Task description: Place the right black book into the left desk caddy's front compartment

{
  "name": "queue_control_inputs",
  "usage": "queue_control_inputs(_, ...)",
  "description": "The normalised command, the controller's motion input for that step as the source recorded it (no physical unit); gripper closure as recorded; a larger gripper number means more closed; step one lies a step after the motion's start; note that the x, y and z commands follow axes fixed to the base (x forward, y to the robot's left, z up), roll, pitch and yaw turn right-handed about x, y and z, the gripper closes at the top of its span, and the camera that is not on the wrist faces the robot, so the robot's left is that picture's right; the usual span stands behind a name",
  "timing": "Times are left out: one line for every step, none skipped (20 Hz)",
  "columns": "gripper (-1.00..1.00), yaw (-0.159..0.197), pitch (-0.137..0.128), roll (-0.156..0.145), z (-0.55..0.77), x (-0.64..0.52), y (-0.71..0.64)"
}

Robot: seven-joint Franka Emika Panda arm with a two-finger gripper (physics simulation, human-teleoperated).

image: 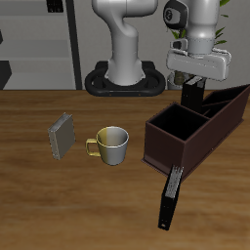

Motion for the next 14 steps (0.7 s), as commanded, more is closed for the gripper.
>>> queue_control_inputs(1.0,0.014,-0.028,-0.013,-0.06,0.08,-0.02)
queue_control_inputs(1.0,-0.032,0.042,-0.011,-0.18,0.14,-0.07)
queue_control_inputs(1.0,0.014,0.002,-0.002,-0.06,0.08,0.02)
queue_control_inputs(1.0,0.015,0.034,0.0,-0.19,0.11,-0.02)
queue_control_inputs(1.0,-0.01,0.035,-0.021,-0.2,0.18,-0.03)
queue_control_inputs(1.0,-0.003,0.019,0.023,-0.12,0.03,0.02)
queue_control_inputs(1.0,0.0,0.0,0.0,0.0,0.0,0.0)
queue_control_inputs(1.0,0.0,0.0,0.0,0.0,0.0,0.0)
queue_control_inputs(1.0,-0.031,0.069,-0.012,-0.54,0.07,0.02)
queue_control_inputs(1.0,0.0,0.0,0.0,0.0,0.0,0.0)
queue_control_inputs(1.0,-0.003,0.044,0.022,-0.27,0.01,0.07)
queue_control_inputs(1.0,-0.061,0.052,0.004,-0.21,-0.04,-0.03)
queue_control_inputs(1.0,0.024,-0.031,0.002,-0.08,-0.05,0.05)
queue_control_inputs(1.0,-0.011,0.06,0.035,-0.32,-0.01,0.1)
